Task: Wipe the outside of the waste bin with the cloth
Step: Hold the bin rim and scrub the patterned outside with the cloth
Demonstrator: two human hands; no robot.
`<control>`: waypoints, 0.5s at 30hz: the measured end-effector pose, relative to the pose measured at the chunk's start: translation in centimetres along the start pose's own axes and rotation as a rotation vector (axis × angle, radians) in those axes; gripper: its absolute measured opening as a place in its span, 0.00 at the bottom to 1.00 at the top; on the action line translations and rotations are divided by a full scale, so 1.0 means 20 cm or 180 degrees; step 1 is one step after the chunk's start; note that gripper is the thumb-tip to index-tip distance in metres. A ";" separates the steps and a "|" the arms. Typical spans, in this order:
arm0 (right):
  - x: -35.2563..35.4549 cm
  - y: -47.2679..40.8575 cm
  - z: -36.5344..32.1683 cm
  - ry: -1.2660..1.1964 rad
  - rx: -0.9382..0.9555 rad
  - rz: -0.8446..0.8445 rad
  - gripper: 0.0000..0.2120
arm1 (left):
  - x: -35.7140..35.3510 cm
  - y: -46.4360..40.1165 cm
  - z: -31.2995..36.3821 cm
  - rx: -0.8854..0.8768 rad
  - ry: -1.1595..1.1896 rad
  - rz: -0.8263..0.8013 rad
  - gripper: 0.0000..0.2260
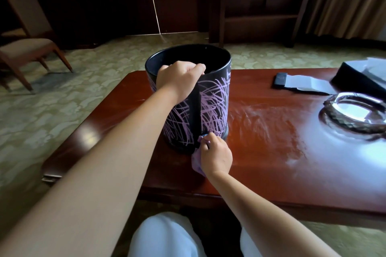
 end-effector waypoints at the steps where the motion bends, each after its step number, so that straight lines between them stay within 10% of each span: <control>1: 0.02 0.00 -0.02 -0.0068 0.0132 0.0114 0.03 | 0.00 0.00 0.00 -0.0017 -0.0013 0.0018 0.28; 15: 0.08 -0.04 -0.11 0.0012 0.0727 0.0518 0.01 | 0.00 0.00 0.00 -0.0024 0.0028 0.0046 0.28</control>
Point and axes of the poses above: each hand's wrist, its own y-axis away from the middle knuckle, its own x-axis out of the back of the hand, z = x × y, the point moved 7 cm from there along -y, towards the middle knuckle, and after that the axes turned 13 degrees about -y, right-handed, at the moved point
